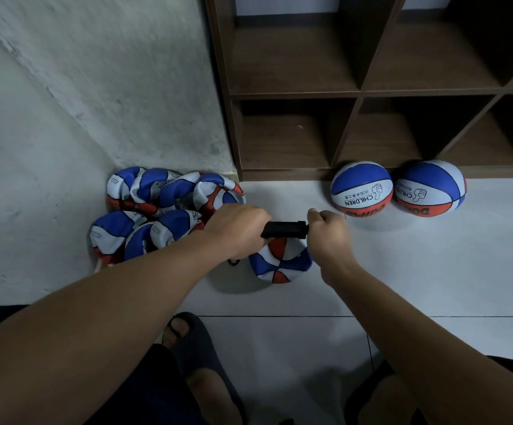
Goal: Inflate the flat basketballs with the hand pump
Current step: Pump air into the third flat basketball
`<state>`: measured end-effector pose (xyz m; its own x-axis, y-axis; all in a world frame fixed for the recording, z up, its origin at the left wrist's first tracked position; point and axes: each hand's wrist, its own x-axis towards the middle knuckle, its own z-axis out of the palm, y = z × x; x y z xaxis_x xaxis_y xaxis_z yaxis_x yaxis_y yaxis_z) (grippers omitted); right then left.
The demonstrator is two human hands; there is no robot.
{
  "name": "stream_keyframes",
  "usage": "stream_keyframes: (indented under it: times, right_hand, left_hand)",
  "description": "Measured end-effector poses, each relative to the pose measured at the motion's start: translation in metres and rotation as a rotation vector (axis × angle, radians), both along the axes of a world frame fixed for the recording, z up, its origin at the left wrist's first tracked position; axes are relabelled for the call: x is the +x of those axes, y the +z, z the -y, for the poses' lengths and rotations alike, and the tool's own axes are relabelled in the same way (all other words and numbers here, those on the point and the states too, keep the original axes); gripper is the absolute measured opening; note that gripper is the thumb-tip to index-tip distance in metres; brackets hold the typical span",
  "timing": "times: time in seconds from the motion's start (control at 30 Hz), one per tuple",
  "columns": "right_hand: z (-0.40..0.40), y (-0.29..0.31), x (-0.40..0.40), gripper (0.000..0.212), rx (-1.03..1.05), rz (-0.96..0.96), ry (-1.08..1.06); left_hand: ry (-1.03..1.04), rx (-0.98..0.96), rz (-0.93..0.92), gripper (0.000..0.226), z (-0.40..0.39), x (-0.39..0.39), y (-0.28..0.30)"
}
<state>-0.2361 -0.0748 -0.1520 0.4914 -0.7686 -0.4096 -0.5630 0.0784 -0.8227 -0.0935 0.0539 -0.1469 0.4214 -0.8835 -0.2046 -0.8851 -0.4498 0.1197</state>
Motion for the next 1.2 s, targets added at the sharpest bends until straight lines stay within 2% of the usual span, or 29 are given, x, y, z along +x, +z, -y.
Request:
stream_keyframes:
  times: [0.33, 0.5, 0.6, 0.67, 0.8, 0.93, 1.2]
  right_hand:
    - [0.025, 0.016, 0.001, 0.031, 0.084, -0.005, 0.060]
    - [0.077, 0.021, -0.013, 0.018, 0.112, -0.005, -0.102]
    - [0.079, 0.013, -0.015, 0.014, 0.075, -0.046, -0.063]
    - [0.062, 0.009, -0.012, 0.018, 0.002, -0.053, -0.044]
    - [0.023, 0.002, -0.005, 0.034, -0.083, -0.023, 0.001]
    - [0.004, -0.003, 0.001, 0.040, -0.058, -0.035, 0.061]
    - [0.002, 0.003, 0.003, 0.039, -0.002, -0.022, 0.075]
  left_hand:
    - [-0.030, -0.074, 0.046, 0.028, -0.003, 0.012, 0.002]
    - [0.074, -0.043, 0.073, 0.019, -0.026, 0.041, -0.002]
    - [0.064, -0.018, 0.027, 0.026, -0.027, 0.040, -0.009]
    - [0.056, -0.021, 0.001, 0.033, -0.023, 0.032, -0.012]
    - [0.030, -0.016, 0.051, 0.029, -0.015, 0.021, -0.014]
    - [0.019, 0.019, 0.032, 0.020, -0.010, 0.007, -0.013]
    - [-0.016, -0.006, 0.040, 0.015, -0.008, 0.006, -0.010]
